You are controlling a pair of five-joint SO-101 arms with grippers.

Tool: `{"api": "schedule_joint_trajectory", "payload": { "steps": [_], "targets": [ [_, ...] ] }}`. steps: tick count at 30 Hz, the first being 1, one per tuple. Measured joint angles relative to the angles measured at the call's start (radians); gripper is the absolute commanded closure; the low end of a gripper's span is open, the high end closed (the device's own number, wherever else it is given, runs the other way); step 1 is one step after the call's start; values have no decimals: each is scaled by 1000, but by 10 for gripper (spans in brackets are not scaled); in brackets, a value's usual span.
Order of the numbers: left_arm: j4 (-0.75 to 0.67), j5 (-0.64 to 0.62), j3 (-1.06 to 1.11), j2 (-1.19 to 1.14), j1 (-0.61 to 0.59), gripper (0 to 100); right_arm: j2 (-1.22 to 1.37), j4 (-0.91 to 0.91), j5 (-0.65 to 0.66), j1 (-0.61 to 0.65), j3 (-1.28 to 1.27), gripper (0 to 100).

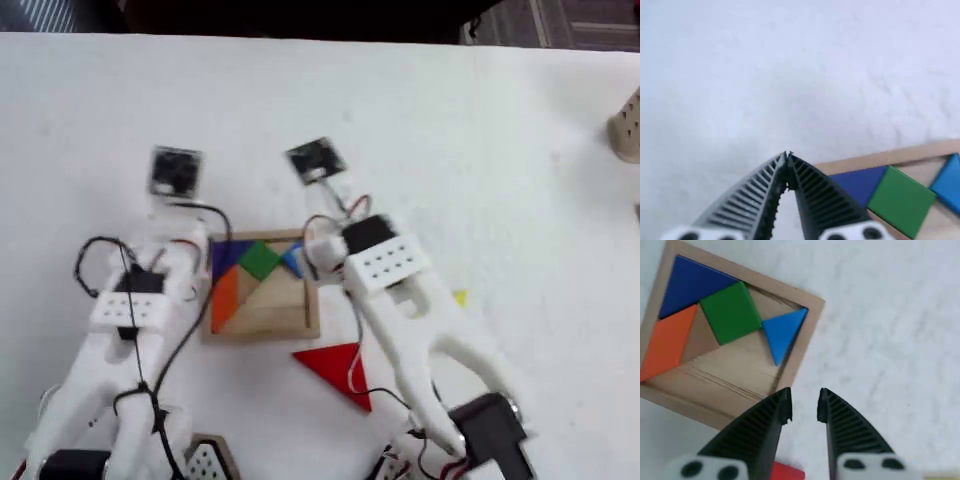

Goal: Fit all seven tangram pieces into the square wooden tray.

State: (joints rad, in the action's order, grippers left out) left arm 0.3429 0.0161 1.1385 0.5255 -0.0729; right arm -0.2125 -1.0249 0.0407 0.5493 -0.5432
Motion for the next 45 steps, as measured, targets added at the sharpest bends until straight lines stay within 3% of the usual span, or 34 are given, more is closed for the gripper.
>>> {"api": "schedule_joint_trajectory", "payload": {
  "steps": [6,12,19,22,31,38,45],
  "targets": [
    [-25,-3,-103,-155,-109,977,176,126,78,34,26,912],
    [12,-132,-259,-345,-164,978,267,175,86,44,124,912],
    [32,-150,-290,-367,-175,978,370,318,86,46,135,916],
    [32,-150,-290,-367,-175,978,416,339,89,41,146,981],
    [32,-150,-292,-376,-175,978,414,195,212,71,176,981],
    [32,-150,-292,-376,-175,978,362,54,230,89,175,973],
    [32,-150,-292,-376,-175,977,183,-34,180,98,143,823]
  ]
}}
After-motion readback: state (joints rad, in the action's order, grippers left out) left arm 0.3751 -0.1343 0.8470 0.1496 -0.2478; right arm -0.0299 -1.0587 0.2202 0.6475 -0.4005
